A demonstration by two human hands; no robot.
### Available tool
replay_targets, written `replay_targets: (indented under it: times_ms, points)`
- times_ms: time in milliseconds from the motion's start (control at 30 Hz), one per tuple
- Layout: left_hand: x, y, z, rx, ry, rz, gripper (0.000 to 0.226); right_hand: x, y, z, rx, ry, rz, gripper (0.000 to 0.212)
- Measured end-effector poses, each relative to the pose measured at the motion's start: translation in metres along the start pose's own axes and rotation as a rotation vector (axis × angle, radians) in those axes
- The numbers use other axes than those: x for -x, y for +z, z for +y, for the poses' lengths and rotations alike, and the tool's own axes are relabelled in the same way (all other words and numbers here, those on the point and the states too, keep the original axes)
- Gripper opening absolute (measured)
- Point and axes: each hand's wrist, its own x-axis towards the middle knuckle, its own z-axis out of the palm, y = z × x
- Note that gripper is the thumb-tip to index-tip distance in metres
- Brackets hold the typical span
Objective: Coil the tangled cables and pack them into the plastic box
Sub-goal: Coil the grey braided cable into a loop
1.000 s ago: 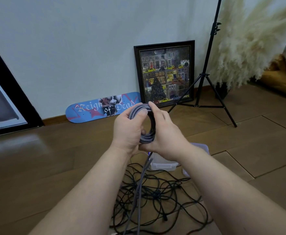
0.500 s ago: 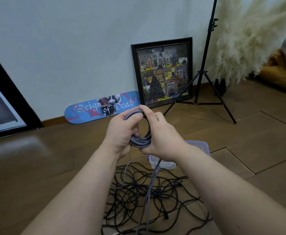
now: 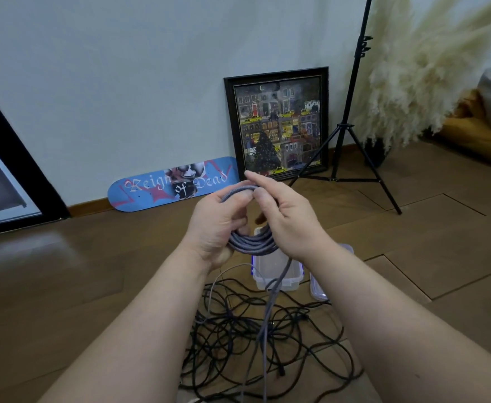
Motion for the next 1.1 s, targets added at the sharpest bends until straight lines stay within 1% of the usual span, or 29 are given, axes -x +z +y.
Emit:
replay_targets:
  times_ms: [67,133,233,267,333,433,567,633,700,733,767,800,833,867,900,933,1000,1100]
  points:
    - [-0.001,0.001,-0.003,0.014,0.024,0.014,0.018,-0.001,0.002,0.001,-0.084,0.029,0.074,0.029]
    - [-0.005,0.002,-0.009,-0.028,0.082,0.096,0.015,-0.002,0.009,0.000,-0.209,0.098,0.172,0.024]
    - [-0.010,0.004,-0.022,-0.261,0.220,0.303,0.008,-0.001,0.025,-0.003,-0.349,0.241,0.364,0.024]
    - [-0.010,0.004,-0.025,-0.322,0.261,0.349,0.007,0.000,0.030,-0.005,-0.412,0.300,0.414,0.024]
    - [-0.009,0.003,-0.029,-0.387,0.312,0.402,0.010,0.000,0.037,-0.007,-0.543,0.426,0.473,0.026]
    - [-0.008,0.002,-0.027,-0.406,0.376,0.393,0.019,-0.003,0.034,-0.011,-0.722,0.546,0.447,0.024]
    - [-0.005,0.000,-0.024,-0.477,0.383,0.206,0.035,0.000,0.025,-0.013,-0.788,0.596,0.368,0.022]
    - [-0.005,-0.001,-0.023,-0.499,0.404,0.153,0.035,0.001,0.019,-0.016,-0.805,0.608,0.325,0.022]
    - [-0.009,-0.002,-0.021,-0.483,0.397,0.185,0.030,-0.001,0.011,-0.016,-0.819,0.558,0.221,0.026]
    - [-0.010,-0.003,-0.020,-0.450,0.369,0.212,0.027,-0.003,0.005,-0.012,-0.763,0.507,0.150,0.040]
    - [-0.012,-0.005,-0.019,-0.405,0.332,0.236,0.024,-0.004,-0.003,-0.008,-0.611,0.429,0.069,0.065]
    - [-0.014,-0.007,-0.019,-0.362,0.300,0.260,0.022,-0.004,-0.011,-0.004,-0.363,0.322,-0.034,0.091]
    - [-0.015,-0.010,-0.019,-0.333,0.279,0.281,0.021,-0.002,-0.017,-0.002,-0.081,0.201,-0.142,0.109]
    - [-0.016,-0.013,-0.018,-0.322,0.267,0.294,0.020,0.000,-0.019,-0.002,0.168,0.085,-0.247,0.119]
    - [-0.016,-0.015,-0.017,-0.321,0.258,0.298,0.019,0.003,-0.019,-0.002,0.363,0.004,-0.327,0.126]
    - [-0.016,-0.016,-0.015,-0.323,0.252,0.293,0.017,0.005,-0.018,-0.001,0.476,-0.047,-0.375,0.129]
    - [-0.016,-0.016,-0.012,-0.330,0.247,0.262,0.015,0.007,-0.012,0.000,0.535,-0.079,-0.387,0.132]
    - [-0.014,-0.013,-0.011,-0.382,0.239,0.212,0.009,0.005,-0.007,0.002,0.530,-0.063,-0.374,0.135]
